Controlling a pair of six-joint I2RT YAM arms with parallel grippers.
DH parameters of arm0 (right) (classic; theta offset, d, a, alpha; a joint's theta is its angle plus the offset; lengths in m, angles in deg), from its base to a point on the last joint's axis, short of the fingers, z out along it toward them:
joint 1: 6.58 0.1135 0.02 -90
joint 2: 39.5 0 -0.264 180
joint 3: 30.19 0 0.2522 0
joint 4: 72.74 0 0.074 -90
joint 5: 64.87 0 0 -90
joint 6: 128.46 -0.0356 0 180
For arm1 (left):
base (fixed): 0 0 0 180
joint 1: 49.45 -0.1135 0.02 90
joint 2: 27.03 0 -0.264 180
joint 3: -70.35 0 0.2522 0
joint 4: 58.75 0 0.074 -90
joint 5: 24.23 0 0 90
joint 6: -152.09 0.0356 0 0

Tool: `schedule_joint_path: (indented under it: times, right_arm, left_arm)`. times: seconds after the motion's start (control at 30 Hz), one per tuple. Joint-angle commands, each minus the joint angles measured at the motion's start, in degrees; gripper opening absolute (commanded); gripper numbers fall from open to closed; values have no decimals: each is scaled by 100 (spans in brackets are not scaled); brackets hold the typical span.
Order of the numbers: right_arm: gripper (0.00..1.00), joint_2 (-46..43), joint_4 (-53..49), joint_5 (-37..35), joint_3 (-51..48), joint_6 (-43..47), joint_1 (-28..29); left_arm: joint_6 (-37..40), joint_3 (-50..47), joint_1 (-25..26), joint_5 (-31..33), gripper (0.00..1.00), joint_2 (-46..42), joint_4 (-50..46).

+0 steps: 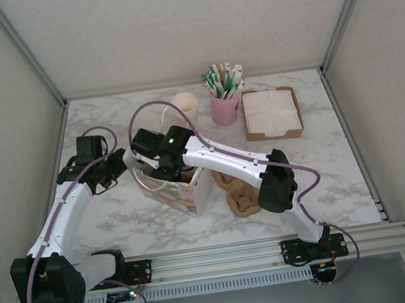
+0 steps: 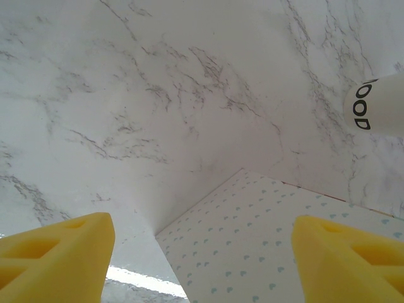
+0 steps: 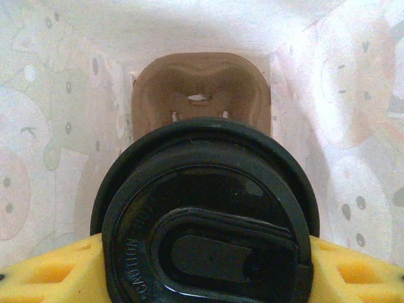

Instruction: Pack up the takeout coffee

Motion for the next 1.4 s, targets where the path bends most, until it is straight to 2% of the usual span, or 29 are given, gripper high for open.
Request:
schedule_joint_path:
  times: [0.0, 0.23, 0.63, 0.93, 1.17, 1.37]
  right_arm:
    - [54, 416, -812, 620, -88, -379, -115]
    - [53, 488, -946, 112, 46, -361, -140]
    - [53, -366, 117, -435, -279, -255, -28]
    - [53, -633, 958, -407, -477, -20, -3]
    - [53, -474, 1250, -322, -565, 158, -7]
    - [53, -199, 1285, -233, -618, 213, -59]
  left_arm:
    - [-27, -25, -45, 28, 74, -3, -91]
    - [-58, -37, -53, 19, 74, 10, -64]
    - [-34, -2, -50, 136, 74, 132, -44]
    - [-32, -67, -48, 534, 72, 159, -42]
    - [-95, -184, -88, 975, 70, 89, 24]
    - [-177, -235, -168, 1040, 68, 125, 96]
